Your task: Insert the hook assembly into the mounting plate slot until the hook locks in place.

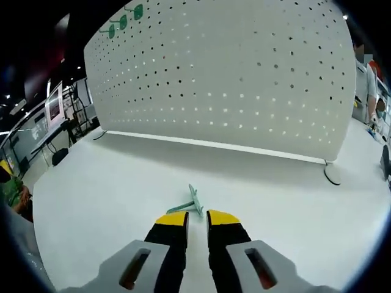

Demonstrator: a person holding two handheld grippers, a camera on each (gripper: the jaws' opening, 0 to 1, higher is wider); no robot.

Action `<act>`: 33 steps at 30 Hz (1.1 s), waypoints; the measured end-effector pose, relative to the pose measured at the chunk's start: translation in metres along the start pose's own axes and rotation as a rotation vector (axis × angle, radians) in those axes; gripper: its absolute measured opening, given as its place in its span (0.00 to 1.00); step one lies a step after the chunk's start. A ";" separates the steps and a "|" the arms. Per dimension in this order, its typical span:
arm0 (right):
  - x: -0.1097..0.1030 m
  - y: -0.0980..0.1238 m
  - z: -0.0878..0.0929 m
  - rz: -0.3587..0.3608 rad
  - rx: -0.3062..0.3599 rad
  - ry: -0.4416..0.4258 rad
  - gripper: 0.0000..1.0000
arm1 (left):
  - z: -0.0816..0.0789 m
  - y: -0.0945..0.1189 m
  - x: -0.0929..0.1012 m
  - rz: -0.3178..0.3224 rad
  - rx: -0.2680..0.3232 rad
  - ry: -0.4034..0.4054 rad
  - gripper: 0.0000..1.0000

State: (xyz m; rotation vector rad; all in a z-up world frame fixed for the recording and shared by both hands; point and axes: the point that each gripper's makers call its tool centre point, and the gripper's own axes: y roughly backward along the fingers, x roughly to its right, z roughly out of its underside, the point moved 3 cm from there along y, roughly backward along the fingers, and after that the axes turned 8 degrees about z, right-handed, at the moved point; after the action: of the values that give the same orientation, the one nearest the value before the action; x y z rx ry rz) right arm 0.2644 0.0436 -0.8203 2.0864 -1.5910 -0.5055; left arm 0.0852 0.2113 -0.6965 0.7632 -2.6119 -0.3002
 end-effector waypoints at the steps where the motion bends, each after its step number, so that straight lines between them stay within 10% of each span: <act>1: 0.001 -0.002 0.000 -0.001 -0.001 0.001 0.11 | 0.000 0.000 0.000 0.000 -0.002 0.000 0.69; 33: 0.002 -0.008 0.000 -0.010 -0.003 0.015 0.01 | 0.003 0.002 -0.007 -0.018 -0.013 0.004 0.67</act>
State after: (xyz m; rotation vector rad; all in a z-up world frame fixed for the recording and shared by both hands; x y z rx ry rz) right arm 0.2711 0.0439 -0.8250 2.0917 -1.5714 -0.4950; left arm 0.0881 0.2174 -0.7008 0.7828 -2.5979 -0.3209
